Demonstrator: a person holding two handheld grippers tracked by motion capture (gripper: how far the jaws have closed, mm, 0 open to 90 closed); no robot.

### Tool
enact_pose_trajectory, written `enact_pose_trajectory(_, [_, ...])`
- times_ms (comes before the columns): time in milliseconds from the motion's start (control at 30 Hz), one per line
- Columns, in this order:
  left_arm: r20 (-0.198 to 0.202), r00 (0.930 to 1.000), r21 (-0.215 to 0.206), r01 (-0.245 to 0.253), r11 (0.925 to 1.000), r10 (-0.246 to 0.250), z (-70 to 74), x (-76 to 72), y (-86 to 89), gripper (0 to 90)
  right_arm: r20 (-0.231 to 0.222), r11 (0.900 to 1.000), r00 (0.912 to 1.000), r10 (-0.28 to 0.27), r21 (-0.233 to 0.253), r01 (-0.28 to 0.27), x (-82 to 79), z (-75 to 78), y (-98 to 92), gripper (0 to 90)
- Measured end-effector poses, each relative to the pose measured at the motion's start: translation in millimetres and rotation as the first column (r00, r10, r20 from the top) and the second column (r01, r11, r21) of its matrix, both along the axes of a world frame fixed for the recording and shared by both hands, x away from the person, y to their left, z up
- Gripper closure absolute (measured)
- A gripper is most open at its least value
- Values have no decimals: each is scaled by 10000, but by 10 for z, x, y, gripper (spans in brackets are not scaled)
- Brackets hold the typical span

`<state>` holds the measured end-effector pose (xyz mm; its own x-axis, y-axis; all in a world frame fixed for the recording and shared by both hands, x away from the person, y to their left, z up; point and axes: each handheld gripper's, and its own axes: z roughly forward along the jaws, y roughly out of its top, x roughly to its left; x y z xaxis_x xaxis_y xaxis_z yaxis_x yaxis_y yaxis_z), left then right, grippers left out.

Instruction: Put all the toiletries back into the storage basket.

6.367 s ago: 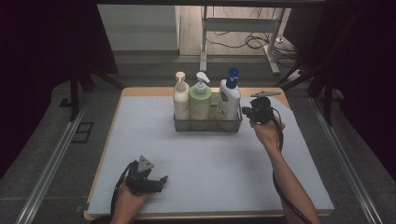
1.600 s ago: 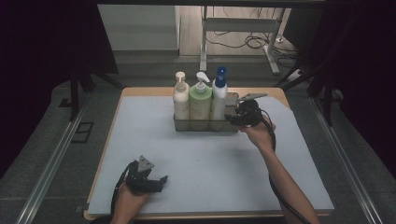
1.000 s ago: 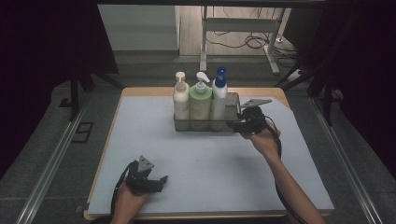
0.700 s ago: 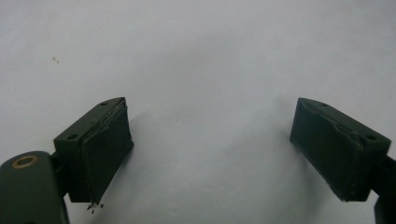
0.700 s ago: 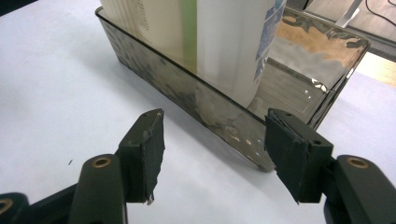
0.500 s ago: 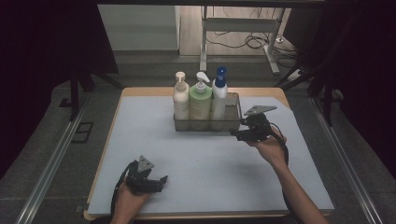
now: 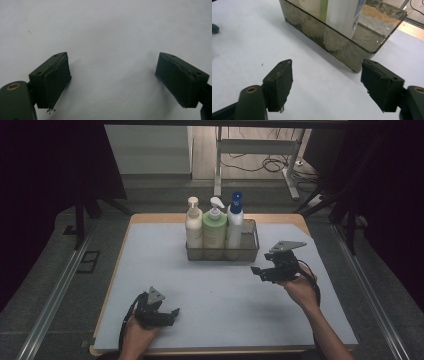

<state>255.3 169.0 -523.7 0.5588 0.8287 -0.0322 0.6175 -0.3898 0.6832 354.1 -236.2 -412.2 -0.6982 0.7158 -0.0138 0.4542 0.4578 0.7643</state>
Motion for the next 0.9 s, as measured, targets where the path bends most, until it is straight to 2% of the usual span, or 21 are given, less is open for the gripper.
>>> enact_pose_trajectory(467, [12,10000,-57,-58,10000,59,-3,-2,-5,121,-34,9999,9999,-124,-112,124,-231,5,-234,175])
enact_pose_trajectory(533, [3,10000,-33,-31,10000,31,-1,-2,-2,121,-44,9998,9999,-136,-124,136,-273,-6,-277,140])
enact_pose_trajectory(833, [15,10000,-1,-4,10000,4,-1,-1,0,121,-155,9997,9996,-245,-49,245,-379,-132,-389,98])
enact_pose_trajectory(867, [18,10000,0,-4,10000,4,-1,-2,0,121,-291,9996,9993,-255,-136,251,-404,-192,-408,44])
enact_pose_trajectory(900, [7,10000,-17,-26,10000,26,-1,-3,-1,121,-304,9995,9991,-287,-166,282,-413,-213,-413,34])
